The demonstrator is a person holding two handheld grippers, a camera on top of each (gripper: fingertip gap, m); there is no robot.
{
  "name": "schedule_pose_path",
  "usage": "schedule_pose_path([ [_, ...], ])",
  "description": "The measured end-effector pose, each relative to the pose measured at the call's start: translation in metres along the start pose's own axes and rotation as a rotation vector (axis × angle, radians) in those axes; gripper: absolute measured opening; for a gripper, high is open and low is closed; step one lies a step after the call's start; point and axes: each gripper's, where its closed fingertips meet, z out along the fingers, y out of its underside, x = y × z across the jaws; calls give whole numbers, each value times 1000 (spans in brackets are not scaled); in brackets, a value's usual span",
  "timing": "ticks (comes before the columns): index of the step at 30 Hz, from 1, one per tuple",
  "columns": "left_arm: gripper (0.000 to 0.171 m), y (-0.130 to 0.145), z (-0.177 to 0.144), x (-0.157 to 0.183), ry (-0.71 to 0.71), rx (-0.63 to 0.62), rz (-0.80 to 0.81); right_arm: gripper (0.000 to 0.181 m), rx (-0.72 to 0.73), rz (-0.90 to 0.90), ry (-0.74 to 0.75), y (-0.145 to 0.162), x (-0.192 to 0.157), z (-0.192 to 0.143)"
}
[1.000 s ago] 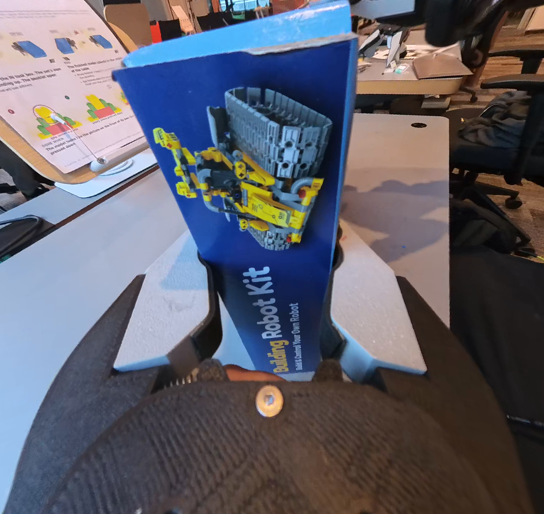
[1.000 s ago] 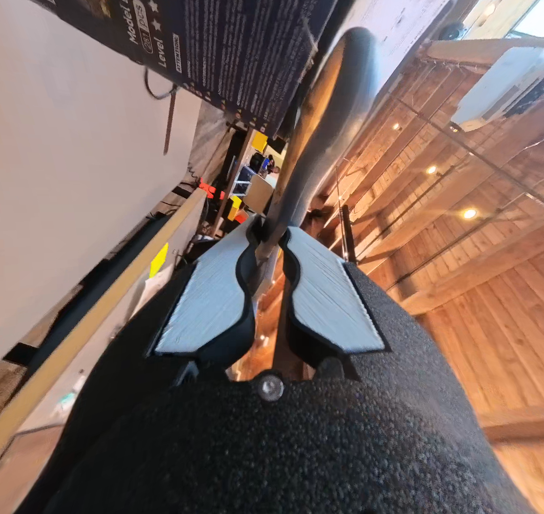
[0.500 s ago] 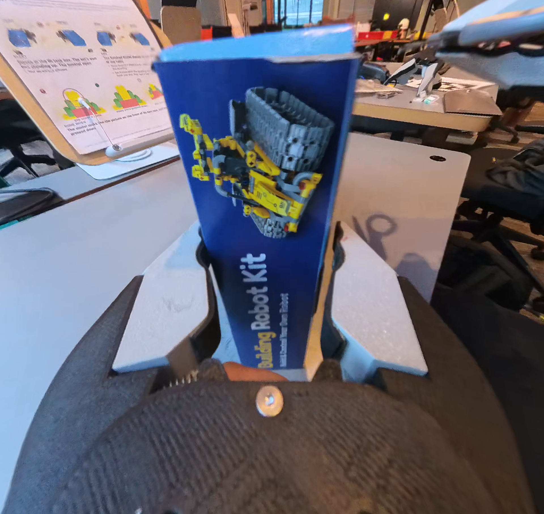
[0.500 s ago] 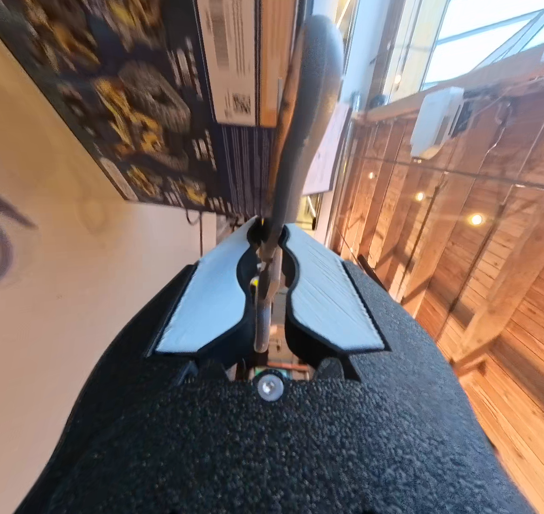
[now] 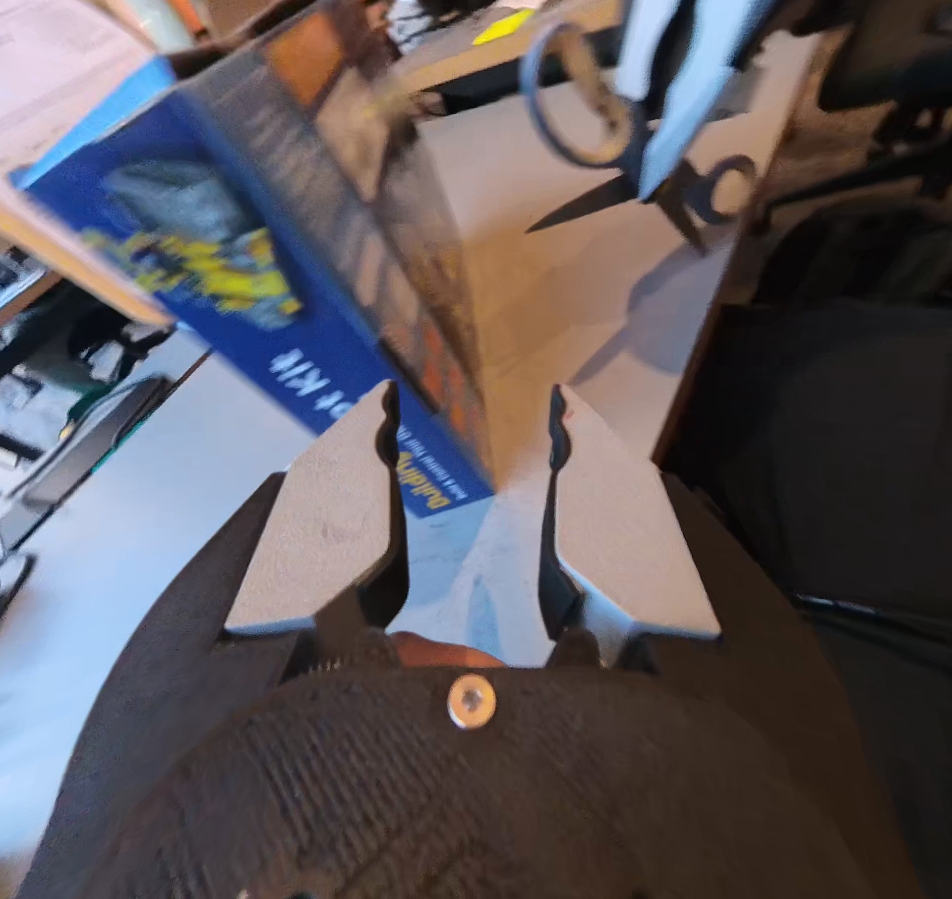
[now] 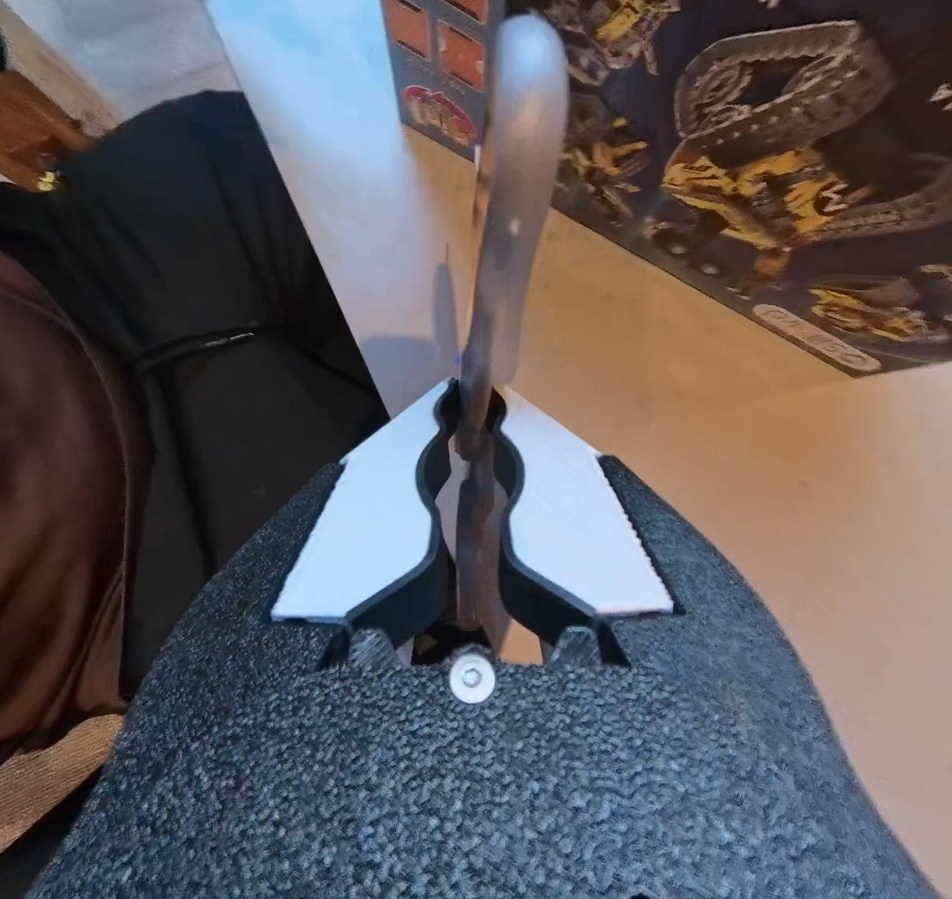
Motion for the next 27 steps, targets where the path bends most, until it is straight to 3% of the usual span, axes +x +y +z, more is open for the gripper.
schedule_pose_path([
  [3,55,-8,13,38,99,-31,92,8,23,-11,-58,-3,-7,9],
  [6,54,-7,25,55,141,-42,111,8,33,-33,-98,-7,-11,20],
  [14,45,17,48,59,149,-122,11,8,43,-128,-189,-11,-22,44],
  [27,28,37,61,65,210,-134,-39,8,159,-231,-274,-22,-43,47],
])
